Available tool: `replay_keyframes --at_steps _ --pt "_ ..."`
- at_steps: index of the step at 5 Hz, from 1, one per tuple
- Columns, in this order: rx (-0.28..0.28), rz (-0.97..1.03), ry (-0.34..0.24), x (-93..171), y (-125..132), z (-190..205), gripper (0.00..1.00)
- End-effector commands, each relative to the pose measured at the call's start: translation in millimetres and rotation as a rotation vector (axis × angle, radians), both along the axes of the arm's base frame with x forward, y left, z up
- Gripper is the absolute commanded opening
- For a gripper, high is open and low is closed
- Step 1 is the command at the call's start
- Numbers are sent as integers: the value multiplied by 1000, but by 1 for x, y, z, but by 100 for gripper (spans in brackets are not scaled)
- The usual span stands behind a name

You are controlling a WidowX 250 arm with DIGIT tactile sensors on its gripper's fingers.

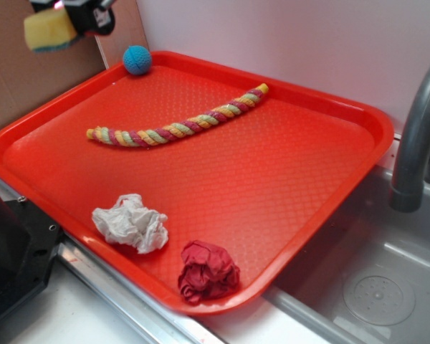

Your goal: Grab the green sponge.

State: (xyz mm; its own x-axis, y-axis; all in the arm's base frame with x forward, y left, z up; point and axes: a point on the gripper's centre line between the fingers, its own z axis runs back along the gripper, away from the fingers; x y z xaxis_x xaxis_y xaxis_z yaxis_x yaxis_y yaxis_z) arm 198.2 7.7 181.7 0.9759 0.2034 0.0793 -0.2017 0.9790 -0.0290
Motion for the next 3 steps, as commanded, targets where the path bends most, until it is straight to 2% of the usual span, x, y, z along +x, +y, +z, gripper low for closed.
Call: replay_keyframes --at_steps 1,3 --pt "1 -86 -68 -6 -19 36 0" --pt "1 -76 -47 -6 -15 32 0"
